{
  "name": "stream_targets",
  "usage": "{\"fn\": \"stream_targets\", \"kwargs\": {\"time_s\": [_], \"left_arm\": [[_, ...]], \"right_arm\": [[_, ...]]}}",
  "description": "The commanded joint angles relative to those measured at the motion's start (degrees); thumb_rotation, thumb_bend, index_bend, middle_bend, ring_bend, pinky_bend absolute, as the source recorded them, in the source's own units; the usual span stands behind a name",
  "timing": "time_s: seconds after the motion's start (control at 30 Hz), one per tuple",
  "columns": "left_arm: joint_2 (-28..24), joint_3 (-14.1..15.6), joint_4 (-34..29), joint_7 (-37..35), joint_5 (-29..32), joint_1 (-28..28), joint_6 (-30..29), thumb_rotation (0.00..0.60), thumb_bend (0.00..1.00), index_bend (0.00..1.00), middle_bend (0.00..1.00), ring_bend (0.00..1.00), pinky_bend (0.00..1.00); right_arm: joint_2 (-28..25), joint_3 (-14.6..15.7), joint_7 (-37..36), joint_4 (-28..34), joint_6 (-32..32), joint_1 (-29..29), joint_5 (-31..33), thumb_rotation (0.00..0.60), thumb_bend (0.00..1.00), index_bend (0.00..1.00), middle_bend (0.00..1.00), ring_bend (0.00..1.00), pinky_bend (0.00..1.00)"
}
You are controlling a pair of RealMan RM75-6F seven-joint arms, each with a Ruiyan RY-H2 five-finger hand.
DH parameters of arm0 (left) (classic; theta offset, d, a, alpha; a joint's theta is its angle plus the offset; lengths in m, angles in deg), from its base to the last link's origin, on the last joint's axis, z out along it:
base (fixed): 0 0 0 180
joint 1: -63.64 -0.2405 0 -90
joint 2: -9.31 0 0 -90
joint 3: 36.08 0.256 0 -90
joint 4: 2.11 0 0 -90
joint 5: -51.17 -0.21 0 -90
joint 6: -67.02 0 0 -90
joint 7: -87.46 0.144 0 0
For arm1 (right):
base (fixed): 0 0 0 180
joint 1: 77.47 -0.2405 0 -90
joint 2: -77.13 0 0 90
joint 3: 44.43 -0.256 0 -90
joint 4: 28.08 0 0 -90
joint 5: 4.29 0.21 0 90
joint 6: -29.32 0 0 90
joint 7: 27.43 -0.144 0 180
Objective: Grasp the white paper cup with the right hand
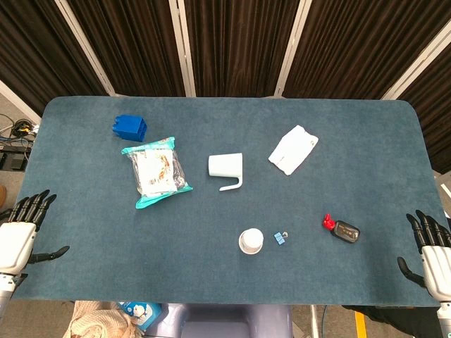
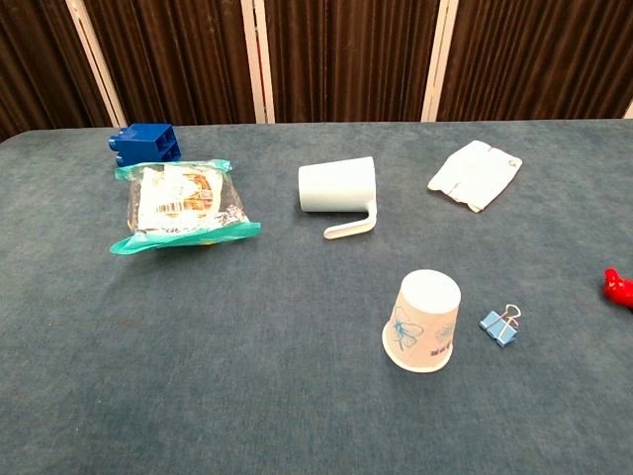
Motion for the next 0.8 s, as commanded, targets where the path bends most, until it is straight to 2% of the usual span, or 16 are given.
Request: {"fn": "stream_targets", "kwargs": {"time_s": [0.03, 0.47, 0.8], "left_arm": [[0.0, 0.0, 0.0, -0.1, 0.0, 0.0, 0.0, 0.6, 0.0, 0.0, 0.0, 0.0, 0.0], [0.0, -0.1, -0.1, -0.3, 0.3, 0.0, 0.1, 0.6, 0.0, 0.0, 0.0, 0.0, 0.0], [-0.5, 0.0, -0.4, -1.4, 0.6, 0.2, 0.9, 0.6, 0.0, 0.0, 0.0, 0.0, 0.0]], "right_arm": [[0.0, 0.0, 0.0, 0.0, 0.0, 0.0, 0.0, 0.6, 0.34, 0.0, 0.0, 0.0, 0.11], [-0.9, -0.8, -1.8, 3.1, 0.8, -1.3, -0.7, 0.6, 0.29, 0.0, 0.0, 0.0, 0.11], [-1.7, -5.2, -0.5, 7.5, 8.7, -9.5, 0.0, 0.6, 0.29, 0.0, 0.0, 0.0, 0.11]]}}
